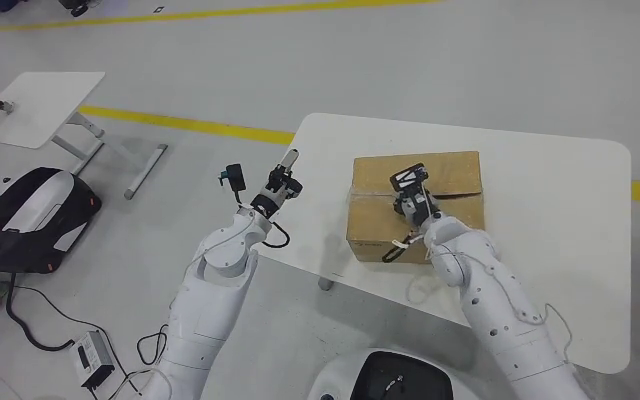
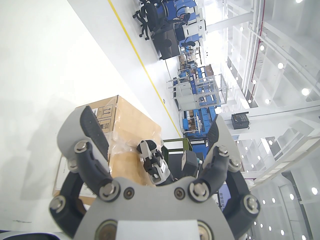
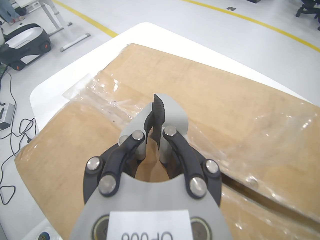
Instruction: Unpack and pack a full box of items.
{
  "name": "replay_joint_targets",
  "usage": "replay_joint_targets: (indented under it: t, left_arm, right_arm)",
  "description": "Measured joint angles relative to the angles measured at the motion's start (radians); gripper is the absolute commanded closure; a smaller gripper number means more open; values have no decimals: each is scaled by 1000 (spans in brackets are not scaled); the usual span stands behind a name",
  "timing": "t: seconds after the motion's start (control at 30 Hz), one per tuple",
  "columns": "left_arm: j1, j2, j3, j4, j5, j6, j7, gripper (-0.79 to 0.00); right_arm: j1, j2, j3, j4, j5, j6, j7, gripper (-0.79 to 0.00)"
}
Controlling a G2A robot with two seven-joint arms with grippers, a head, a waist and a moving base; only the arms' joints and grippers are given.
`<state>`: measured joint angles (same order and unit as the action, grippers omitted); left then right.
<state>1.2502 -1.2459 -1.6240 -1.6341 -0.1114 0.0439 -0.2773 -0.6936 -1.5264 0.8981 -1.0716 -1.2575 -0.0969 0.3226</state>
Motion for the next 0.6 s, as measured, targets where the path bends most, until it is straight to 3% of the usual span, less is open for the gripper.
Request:
replay_joint_targets:
  t: [0.2,0.33,0.47,0.6]
  left_arm:
    - [0,0,0,0,0,0,0,-785]
    - [0,0,0,0,0,0,0,-785]
    - [0,0,0,0,0,0,0,-785]
    - [0,0,0,0,0,0,0,-785]
  right_arm:
    - [-119,35,87,-244,-61,34,80,0]
    - [-128,41,99,-356,-94,-1,91,0]
    - [-64,30,66,-312,-114,-41,80,0]
    - [18,8,32,-150,-85,-35,29,0]
